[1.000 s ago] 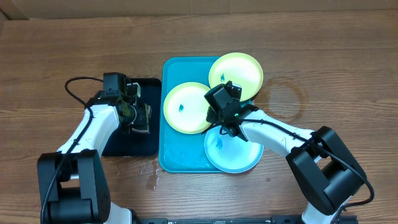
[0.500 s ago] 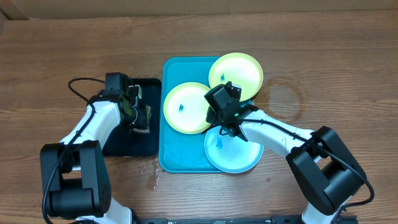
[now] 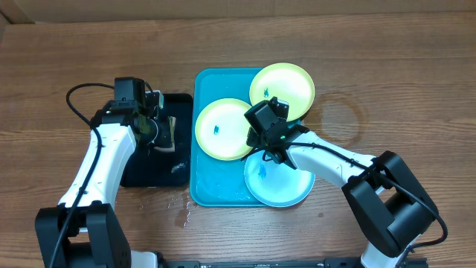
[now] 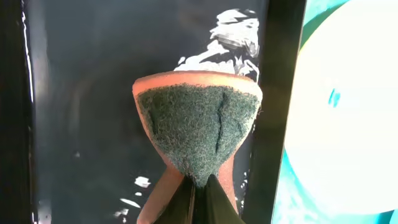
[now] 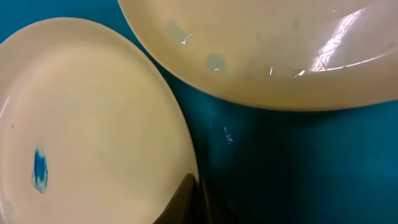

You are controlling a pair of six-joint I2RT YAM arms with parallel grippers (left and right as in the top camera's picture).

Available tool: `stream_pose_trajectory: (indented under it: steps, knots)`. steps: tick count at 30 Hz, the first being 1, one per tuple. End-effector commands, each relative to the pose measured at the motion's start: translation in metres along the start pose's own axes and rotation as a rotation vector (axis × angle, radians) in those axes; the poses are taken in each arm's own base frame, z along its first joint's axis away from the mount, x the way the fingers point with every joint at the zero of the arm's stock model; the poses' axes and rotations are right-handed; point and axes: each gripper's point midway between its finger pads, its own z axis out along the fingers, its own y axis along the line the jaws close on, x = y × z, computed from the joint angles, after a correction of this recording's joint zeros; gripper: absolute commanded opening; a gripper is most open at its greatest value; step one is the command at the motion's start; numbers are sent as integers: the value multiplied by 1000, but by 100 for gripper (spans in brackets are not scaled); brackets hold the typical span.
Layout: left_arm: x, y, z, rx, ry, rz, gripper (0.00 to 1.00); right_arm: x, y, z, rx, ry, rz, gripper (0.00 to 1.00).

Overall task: Clean dirty plates on tray and stack at the side
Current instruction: 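Lift the sponge with the left gripper above the black tray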

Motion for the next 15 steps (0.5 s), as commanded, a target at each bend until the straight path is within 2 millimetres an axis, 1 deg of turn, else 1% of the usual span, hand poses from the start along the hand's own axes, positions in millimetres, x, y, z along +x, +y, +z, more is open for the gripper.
stream_pose_trajectory:
  steps: [1, 4, 8, 12, 15]
  knots:
    - [-7, -3, -6, 1, -30, -1, 4, -8, 1, 0, 8, -31, -1, 4]
    - [-7, -3, -3, 1, -36, 0, 5, -6, 1, 0, 4, -19, -2, 4]
    - [-2, -1, 4, 1, -32, -1, 4, -4, 1, 0, 2, -12, -2, 4]
    - [6, 1, 16, 2, -34, -1, 4, -4, 2, 0, 1, -13, -2, 4]
    - [16, 3, 29, 2, -38, -5, 4, -4, 2, 0, 1, -13, -2, 4]
